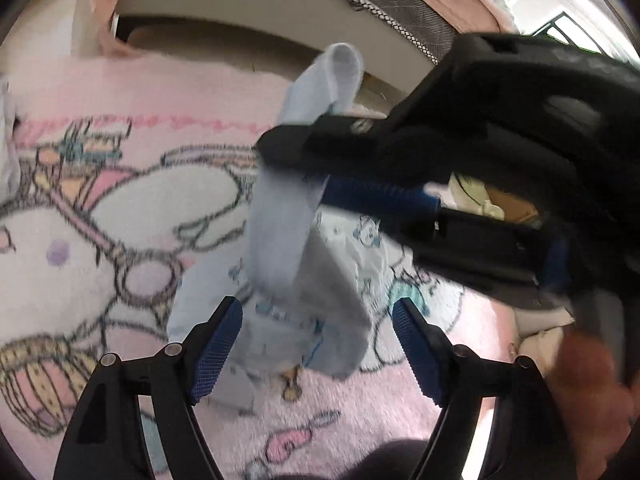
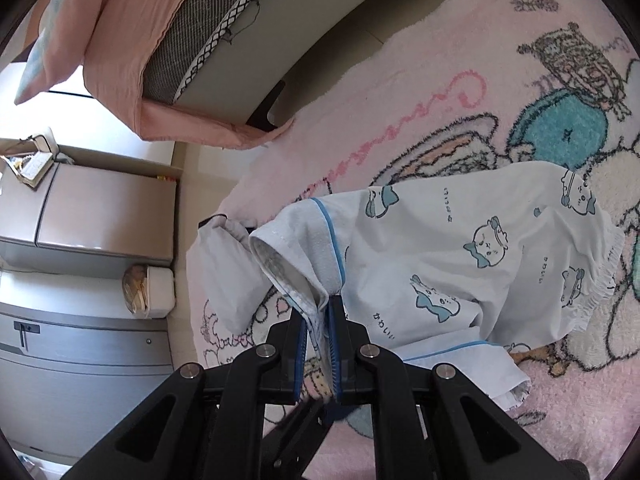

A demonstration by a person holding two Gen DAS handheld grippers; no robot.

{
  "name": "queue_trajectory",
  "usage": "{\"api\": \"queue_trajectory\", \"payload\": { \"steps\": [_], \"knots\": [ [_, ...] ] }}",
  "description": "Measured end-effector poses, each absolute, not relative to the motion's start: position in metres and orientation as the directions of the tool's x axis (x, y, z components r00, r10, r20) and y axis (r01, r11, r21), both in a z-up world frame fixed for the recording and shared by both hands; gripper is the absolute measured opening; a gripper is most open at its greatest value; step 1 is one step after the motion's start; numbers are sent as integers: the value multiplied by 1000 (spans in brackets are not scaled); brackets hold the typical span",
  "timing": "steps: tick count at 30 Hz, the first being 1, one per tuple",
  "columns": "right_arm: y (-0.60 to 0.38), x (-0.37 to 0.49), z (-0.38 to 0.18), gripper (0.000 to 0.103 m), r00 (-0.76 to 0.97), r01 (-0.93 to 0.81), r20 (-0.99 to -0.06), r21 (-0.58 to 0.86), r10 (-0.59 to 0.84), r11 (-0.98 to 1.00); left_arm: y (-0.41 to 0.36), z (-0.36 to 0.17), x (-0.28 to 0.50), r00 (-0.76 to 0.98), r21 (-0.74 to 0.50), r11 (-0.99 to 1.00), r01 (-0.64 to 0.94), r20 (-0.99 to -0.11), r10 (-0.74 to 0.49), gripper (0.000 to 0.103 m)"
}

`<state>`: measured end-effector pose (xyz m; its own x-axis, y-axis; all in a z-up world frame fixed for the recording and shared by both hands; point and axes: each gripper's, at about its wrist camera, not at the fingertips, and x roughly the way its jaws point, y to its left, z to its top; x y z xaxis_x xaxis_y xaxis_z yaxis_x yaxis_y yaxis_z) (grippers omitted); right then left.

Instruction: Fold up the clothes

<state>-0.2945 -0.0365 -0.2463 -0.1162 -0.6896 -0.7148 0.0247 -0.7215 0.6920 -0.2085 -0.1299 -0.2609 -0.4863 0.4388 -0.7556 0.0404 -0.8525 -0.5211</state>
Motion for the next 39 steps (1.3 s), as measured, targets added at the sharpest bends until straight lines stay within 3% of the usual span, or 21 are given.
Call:
{"api": "queue_trajectory", "payload": {
  "steps": [8,12,18,28,29,30,31,32,39],
  "knots": [
    [-24,-296,-241,8,-136,16,-702,704,-699,-710,-120,-262,-212,-524,-525,-850,40,-736,429,76],
    [-23,-295,-242,8,-134,10,-690,717,-711,-697,-116,-262,-210,-538,-528,-848,39,-726,428,37],
    [-18,-295,-246,8,-136,-6,-681,727,-720,-687,-123,-265,-210,-529,-545,-837,58,-728,437,13],
    [-9,-296,-247,9,-145,2,-674,732,-724,-681,-137,-260,-208,-517,-593,-801,79,-712,475,8],
    [-8,-296,-246,15,-143,11,-678,727,-721,-686,-140,-259,-208,-518,-592,-802,80,-712,474,8],
    [-6,-296,-245,33,-141,18,-687,718,-713,-695,-142,-257,-209,-519,-591,-803,81,-713,472,8],
    [-3,-296,-244,43,-143,23,-700,704,-700,-710,-145,-255,-209,-520,-591,-802,83,-712,471,8],
    [1,-295,-243,60,-154,28,-717,685,-680,-728,-149,-253,-209,-523,-594,-800,85,-710,472,8],
    [40,-289,-250,65,-194,-8,-759,634,-621,-773,-179,-248,-211,-548,-580,-805,123,-716,432,8]
  ]
}}
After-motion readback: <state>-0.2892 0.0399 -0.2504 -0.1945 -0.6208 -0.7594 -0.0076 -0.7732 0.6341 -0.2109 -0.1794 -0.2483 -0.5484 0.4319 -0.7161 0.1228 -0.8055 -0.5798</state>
